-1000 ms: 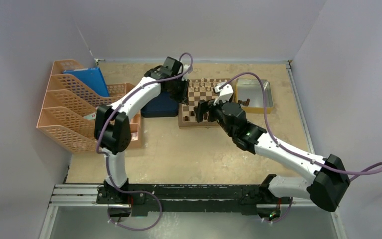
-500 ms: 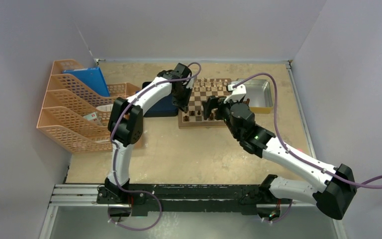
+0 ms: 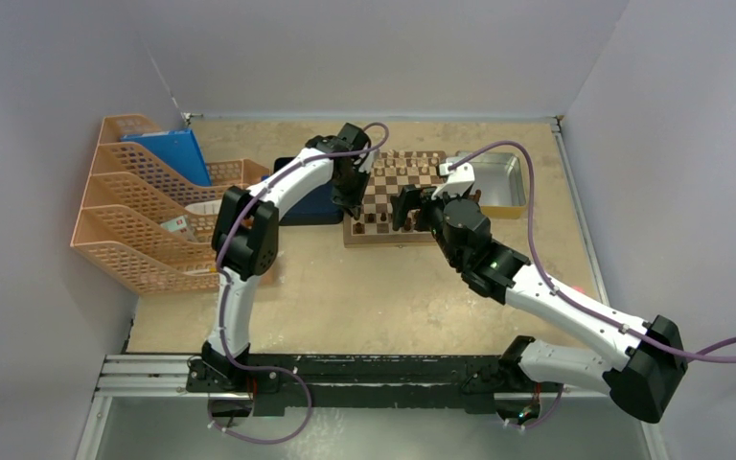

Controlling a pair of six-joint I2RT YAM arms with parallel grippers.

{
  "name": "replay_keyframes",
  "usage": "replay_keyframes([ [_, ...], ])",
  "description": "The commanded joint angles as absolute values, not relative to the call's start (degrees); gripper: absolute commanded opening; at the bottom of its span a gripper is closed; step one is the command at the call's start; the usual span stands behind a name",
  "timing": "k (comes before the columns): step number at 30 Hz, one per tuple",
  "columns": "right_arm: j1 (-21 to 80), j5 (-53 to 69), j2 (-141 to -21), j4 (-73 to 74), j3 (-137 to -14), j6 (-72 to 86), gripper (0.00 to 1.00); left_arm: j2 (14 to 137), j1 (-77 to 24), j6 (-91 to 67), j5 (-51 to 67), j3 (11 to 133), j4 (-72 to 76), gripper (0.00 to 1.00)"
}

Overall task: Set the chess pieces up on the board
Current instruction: Place the chess piece on the chessboard.

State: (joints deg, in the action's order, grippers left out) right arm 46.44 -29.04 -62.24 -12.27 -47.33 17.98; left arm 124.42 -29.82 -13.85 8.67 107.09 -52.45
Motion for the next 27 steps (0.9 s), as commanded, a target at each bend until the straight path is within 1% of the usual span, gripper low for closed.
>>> replay_keyframes([
  [1, 46.22, -30.57, -61.15, -13.55, -47.23, 18.32, 0.99, 124.68, -30.47, -12.66, 8.43, 109.86, -52.65, 0.02],
  [14, 46.23, -30.33, -60.98, -13.21, -47.28, 18.02, 0.99, 125.51, -30.58, -12.74, 8.56, 110.21, -52.91, 0.08],
  [27, 46.23, -30.26, -60.73, -13.18, -46.94, 17.84, 0.99, 126.09, -30.62, -12.83, 8.49, 110.79, -53.27, 0.16],
])
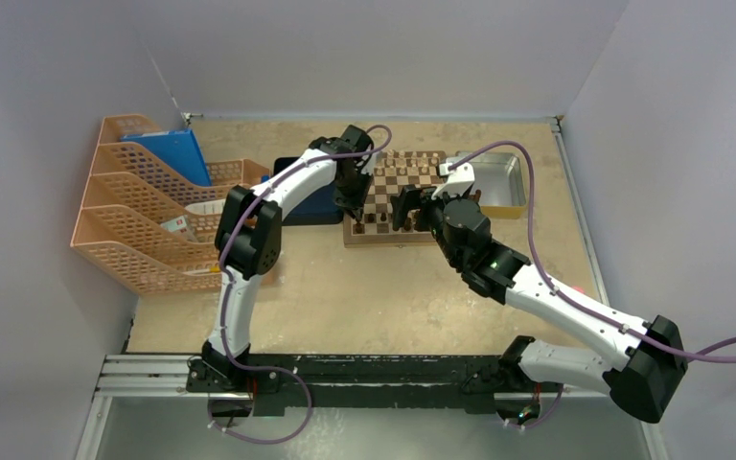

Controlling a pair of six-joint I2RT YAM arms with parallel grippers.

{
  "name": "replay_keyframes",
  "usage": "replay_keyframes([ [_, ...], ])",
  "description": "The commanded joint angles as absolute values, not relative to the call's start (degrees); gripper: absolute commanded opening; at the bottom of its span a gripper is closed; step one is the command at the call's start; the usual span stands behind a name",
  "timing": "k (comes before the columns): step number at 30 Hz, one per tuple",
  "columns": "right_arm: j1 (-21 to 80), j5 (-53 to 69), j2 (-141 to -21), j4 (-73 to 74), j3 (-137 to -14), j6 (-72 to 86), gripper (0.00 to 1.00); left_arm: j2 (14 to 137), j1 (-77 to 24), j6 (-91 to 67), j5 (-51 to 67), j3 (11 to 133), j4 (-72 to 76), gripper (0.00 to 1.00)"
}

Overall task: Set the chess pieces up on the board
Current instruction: Place the chess piece on the chessboard.

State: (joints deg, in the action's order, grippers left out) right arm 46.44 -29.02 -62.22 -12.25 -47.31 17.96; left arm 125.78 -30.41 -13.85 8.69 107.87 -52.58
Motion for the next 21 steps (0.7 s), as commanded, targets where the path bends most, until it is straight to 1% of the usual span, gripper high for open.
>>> replay_keyframes([
  [1, 46.19, -30.22, -60.73, -13.18, -46.86, 17.84, 0.99, 126.11, -30.62, -12.83, 8.44, 110.82, -53.26, 0.17],
  [4, 46.23, -30.22, -60.69, -13.18, -46.87, 17.9, 0.99, 126.29, -30.67, -12.7, 8.3, 111.13, -53.34, 0.2],
  [10, 46.21, -30.04, -60.73, -13.27, -46.86, 17.93, 0.99, 126.17, -30.71, -12.66, 8.44, 111.18, -53.2, 0.23],
  [21, 46.17, -29.02, -61.21, -13.32, -46.85, 17.97, 0.99, 125.33, -30.92, -12.81, 8.52, 111.53, -52.2, 0.23],
])
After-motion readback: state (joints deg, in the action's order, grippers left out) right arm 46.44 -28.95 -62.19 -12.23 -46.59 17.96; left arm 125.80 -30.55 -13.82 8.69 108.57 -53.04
